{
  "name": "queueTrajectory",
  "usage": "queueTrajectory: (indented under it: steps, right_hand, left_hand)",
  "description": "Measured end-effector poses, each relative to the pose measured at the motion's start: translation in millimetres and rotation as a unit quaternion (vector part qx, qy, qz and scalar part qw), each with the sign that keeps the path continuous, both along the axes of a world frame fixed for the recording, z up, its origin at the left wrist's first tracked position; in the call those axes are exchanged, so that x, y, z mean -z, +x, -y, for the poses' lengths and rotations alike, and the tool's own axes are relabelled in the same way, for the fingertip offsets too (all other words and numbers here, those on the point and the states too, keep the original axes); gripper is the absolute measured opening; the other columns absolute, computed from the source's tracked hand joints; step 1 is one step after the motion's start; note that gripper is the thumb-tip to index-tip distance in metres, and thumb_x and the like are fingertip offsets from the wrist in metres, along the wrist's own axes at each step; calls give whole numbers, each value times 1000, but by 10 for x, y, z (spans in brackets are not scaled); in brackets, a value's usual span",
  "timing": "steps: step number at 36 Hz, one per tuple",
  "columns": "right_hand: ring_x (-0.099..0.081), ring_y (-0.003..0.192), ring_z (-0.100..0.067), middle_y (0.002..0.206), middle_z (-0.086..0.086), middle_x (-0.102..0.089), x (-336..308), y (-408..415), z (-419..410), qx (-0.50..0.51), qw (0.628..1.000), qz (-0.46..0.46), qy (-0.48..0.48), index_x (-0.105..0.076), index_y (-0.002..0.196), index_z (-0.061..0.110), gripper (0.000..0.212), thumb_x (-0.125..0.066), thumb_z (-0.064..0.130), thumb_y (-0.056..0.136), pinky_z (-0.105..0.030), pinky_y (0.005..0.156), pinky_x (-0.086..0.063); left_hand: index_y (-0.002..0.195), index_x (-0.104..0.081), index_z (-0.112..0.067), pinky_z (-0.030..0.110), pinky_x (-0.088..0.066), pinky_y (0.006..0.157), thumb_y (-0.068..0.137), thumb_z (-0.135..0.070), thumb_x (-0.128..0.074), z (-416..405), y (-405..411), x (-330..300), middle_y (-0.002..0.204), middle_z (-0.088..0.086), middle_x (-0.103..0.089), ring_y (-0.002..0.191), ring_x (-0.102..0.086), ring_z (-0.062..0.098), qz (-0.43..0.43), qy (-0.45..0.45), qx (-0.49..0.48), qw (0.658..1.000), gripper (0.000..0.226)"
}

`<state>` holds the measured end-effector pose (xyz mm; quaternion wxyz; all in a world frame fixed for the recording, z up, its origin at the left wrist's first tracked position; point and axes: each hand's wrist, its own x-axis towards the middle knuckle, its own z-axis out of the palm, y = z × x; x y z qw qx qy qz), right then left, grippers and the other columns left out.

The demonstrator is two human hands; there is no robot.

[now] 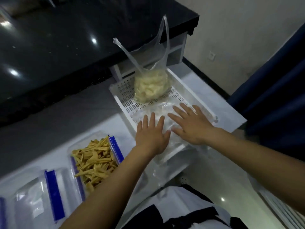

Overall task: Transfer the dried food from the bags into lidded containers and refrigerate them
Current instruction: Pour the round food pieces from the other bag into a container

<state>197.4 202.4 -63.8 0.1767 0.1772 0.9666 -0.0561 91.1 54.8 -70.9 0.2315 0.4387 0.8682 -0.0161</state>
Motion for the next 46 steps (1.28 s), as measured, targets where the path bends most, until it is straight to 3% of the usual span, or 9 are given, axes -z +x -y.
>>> queueTrajectory:
  steps: [11,16,21,26,30,33,36,42,46]
  right_hand:
    - [4,155,-21,169,2,2,133,-124,-424,-78,994,69,-25,-2,158,35,69,-21,64,99,-54,122,0]
    - [-35,144,-19,159,4,-36,-199,-206,-535,-18,984,-62,-168,-38,150,32,64,-48,63,94,-42,115,-30]
    - [-59,110,-10,124,9,-62,-667,-548,-776,127,875,-283,-373,-59,131,30,52,-72,50,85,-22,79,-45]
    - [-56,101,-1,114,12,-56,-1012,-1048,-925,218,762,-377,-479,-53,128,30,56,-78,46,80,-19,71,-44]
    - [-61,92,-11,106,3,-62,-1150,-1378,-926,253,727,-373,-518,-60,110,22,36,-78,37,83,-27,70,-50]
    - [-58,78,-10,84,5,-62,-1196,-1483,-879,269,720,-389,-508,-65,87,19,11,-72,28,89,-23,61,-44]
    - [-58,76,-7,78,7,-64,-1209,-1464,-844,271,719,-405,-495,-66,76,23,17,-66,23,93,-21,61,-43]
    - [-54,67,-5,72,6,-58,-1437,-1303,-822,203,670,-425,-574,-66,77,21,17,-67,16,93,-19,66,-46]
    - [-60,84,-11,78,9,-68,-1713,-1223,-816,160,643,-393,-637,-72,88,16,10,-65,15,94,-23,74,-43]
  left_hand:
    - [160,6,-36,52,-5,123,96,-74,-19,-184,82,73,170,4,11,156,4,30,-18,-93,-39,995,78]
    - [156,-30,-33,48,-22,122,95,-70,-41,-158,-28,-266,165,1,-29,151,-26,24,34,66,-112,991,72]
    - [132,-61,-29,29,-44,94,92,-52,-64,-40,-351,-870,132,-9,-63,115,-54,3,36,288,-254,922,46]
    - [131,-60,-25,28,-52,91,88,-43,-73,-93,-766,-1297,119,-9,-64,109,-60,6,74,435,-387,810,48]
    - [135,-58,-20,19,-46,74,82,-54,-77,-335,-1019,-1446,124,-5,-62,104,-60,6,145,440,-446,766,66]
    - [106,-75,-13,38,-56,88,87,-39,-77,-510,-1089,-1456,109,6,-74,104,-69,22,199,455,-462,734,33]
    - [94,-76,-4,53,-55,97,92,-20,-72,-583,-1055,-1466,95,13,-76,95,-71,29,231,492,-473,693,17]
    - [84,-76,-15,14,-51,52,93,-18,-71,-498,-943,-1666,74,-2,-76,64,-71,4,222,554,-448,666,10]
    - [83,-75,-23,22,-50,84,93,-22,-71,-433,-831,-1852,87,-7,-75,93,-69,6,223,565,-412,679,10]
